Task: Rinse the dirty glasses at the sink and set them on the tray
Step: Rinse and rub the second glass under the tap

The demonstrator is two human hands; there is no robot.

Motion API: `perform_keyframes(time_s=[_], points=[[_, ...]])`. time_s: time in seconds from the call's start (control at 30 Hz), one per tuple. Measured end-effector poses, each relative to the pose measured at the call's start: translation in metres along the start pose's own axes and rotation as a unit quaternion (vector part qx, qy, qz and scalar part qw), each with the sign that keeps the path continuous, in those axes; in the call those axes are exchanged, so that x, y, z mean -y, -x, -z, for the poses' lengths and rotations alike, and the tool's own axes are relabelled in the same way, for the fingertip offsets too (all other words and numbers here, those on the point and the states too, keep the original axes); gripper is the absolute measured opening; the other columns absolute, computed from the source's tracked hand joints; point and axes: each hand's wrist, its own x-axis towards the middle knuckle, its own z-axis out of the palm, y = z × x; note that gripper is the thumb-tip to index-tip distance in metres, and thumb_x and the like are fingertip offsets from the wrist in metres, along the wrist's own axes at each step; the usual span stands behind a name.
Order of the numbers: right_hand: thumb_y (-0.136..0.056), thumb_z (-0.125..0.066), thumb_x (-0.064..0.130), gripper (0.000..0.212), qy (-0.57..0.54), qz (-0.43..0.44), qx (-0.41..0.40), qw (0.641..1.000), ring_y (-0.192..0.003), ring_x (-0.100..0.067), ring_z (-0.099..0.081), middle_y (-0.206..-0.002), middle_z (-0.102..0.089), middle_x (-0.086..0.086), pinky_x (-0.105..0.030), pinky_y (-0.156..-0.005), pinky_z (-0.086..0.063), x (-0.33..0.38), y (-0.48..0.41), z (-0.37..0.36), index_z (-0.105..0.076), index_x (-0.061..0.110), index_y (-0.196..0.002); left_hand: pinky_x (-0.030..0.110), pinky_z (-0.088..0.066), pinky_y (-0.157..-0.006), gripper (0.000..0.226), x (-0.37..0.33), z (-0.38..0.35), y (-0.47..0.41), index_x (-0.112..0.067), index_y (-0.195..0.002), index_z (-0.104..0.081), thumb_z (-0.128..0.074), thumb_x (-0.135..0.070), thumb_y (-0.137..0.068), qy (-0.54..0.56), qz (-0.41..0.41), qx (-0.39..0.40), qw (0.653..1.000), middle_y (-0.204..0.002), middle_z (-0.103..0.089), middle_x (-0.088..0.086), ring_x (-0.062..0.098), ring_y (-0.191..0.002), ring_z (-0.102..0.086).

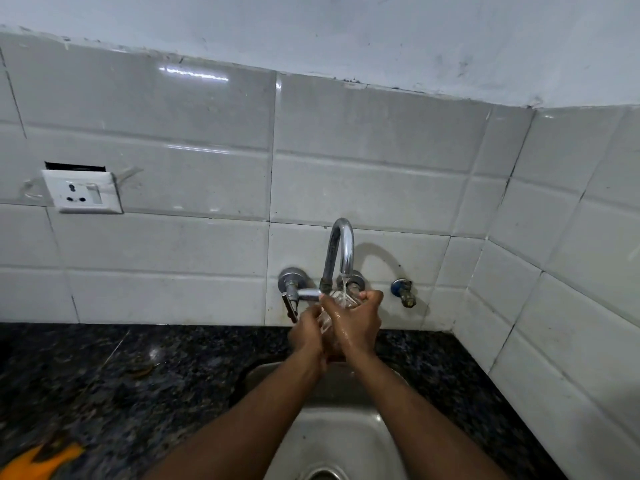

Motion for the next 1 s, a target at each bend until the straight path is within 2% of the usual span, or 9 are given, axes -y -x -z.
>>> perform_keyframes(time_s=[0.07,0.13,0.23,0.37,0.5,0.6,0.67,0.83,1.0], points=[[-0.068,-0.085,0.028,0.057,-0.078,-0.106,0.061,0.989,-0.069,-0.017,-0.066,-0.089,-0.067,-0.006,-0.022,-0.053,-0.049,0.004,-0.008,0.006,-0.051,0.011,-0.111,0.038,-0.059,-0.077,0.029,-0.003,0.007,-0.007,-0.011,-0.092,-0.071,-0.063,-0.039,-0.092,-0.172,-0.197,-0.1,0.96,-0.094,-0.075,0.008,0.022,-0.083,-0.07],[-0.068,-0.081,0.028,0.048,-0.142,-0.189,0.137,0.962,-0.072,-0.023,-0.068,-0.093,-0.073,-0.013,-0.029,-0.06,-0.052,0.008,-0.015,0.011,-0.062,0.01,-0.108,0.03,-0.054,-0.073,0.029,-0.008,0.018,-0.008,-0.013,-0.098,-0.07,-0.063,-0.04,-0.093,-0.315,-0.393,-0.105,0.858,-0.094,-0.072,0.002,0.015,-0.083,-0.066],[-0.073,-0.078,0.03,0.04,-0.099,-0.199,0.179,0.959,-0.078,-0.024,-0.068,-0.099,-0.072,-0.012,-0.03,-0.057,-0.054,0.014,-0.02,0.012,-0.061,0.017,-0.106,0.031,-0.055,-0.07,0.024,-0.01,0.029,-0.013,-0.015,-0.101,-0.071,-0.061,-0.036,-0.094,-0.364,-0.496,-0.08,0.785,-0.093,-0.07,-0.002,0.01,-0.084,-0.065],[-0.088,-0.067,0.039,0.025,0.093,0.024,0.116,0.989,-0.072,-0.011,-0.066,-0.084,-0.068,0.003,-0.023,-0.055,-0.053,0.006,-0.016,0.009,-0.065,0.016,-0.095,0.039,-0.06,-0.069,0.027,-0.023,0.022,-0.021,-0.013,-0.091,-0.072,-0.052,-0.031,-0.097,-0.36,-0.359,-0.109,0.854,-0.087,-0.073,0.006,0.018,-0.077,-0.068],[-0.094,-0.054,0.044,0.03,0.275,0.335,0.187,0.882,-0.089,-0.008,-0.058,-0.101,-0.066,0.003,-0.033,-0.082,-0.053,-0.009,-0.023,0.02,-0.067,0.02,-0.106,0.029,-0.049,-0.061,0.031,-0.049,0.015,-0.015,-0.012,-0.11,-0.063,-0.045,-0.034,-0.096,-0.369,-0.074,-0.045,0.925,-0.094,-0.069,0.008,0.021,-0.078,-0.066],[-0.077,-0.066,0.061,0.07,0.372,0.287,0.379,0.797,-0.111,-0.01,-0.058,-0.129,-0.061,0.003,-0.036,-0.098,-0.05,0.0,-0.02,0.031,-0.052,0.023,-0.135,0.032,-0.053,-0.063,0.035,-0.054,0.022,-0.011,-0.011,-0.105,-0.062,-0.04,-0.038,-0.098,-0.407,-0.053,-0.05,0.91,-0.088,-0.069,0.008,0.022,-0.075,-0.066],[-0.072,-0.077,0.047,0.073,0.456,0.303,0.384,0.743,-0.113,-0.016,-0.058,-0.129,-0.06,0.001,-0.034,-0.097,-0.05,0.003,-0.02,0.032,-0.049,0.022,-0.135,0.037,-0.058,-0.072,0.034,-0.047,0.022,-0.01,-0.012,-0.105,-0.063,-0.042,-0.038,-0.1,-0.421,-0.07,-0.025,0.904,-0.089,-0.07,0.007,0.023,-0.078,-0.068],[-0.064,-0.085,0.026,0.075,0.448,0.176,0.371,0.794,-0.104,-0.018,-0.061,-0.119,-0.064,-0.001,-0.036,-0.093,-0.053,0.018,-0.029,0.032,-0.052,0.023,-0.13,0.022,-0.054,-0.071,0.023,-0.035,0.021,-0.008,-0.018,-0.107,-0.066,-0.053,-0.035,-0.1,-0.477,-0.371,0.021,0.796,-0.097,-0.071,0.0,0.007,-0.079,-0.066],[-0.075,-0.077,0.033,0.072,0.527,0.347,0.203,0.749,-0.11,-0.025,-0.061,-0.123,-0.064,-0.004,-0.04,-0.096,-0.051,-0.002,-0.012,0.019,-0.044,0.02,-0.137,0.034,-0.057,-0.074,0.06,-0.041,0.01,-0.028,-0.011,-0.129,-0.057,-0.045,-0.052,-0.087,-0.512,-0.182,-0.105,0.833,-0.102,-0.07,0.008,0.021,-0.083,-0.068]])
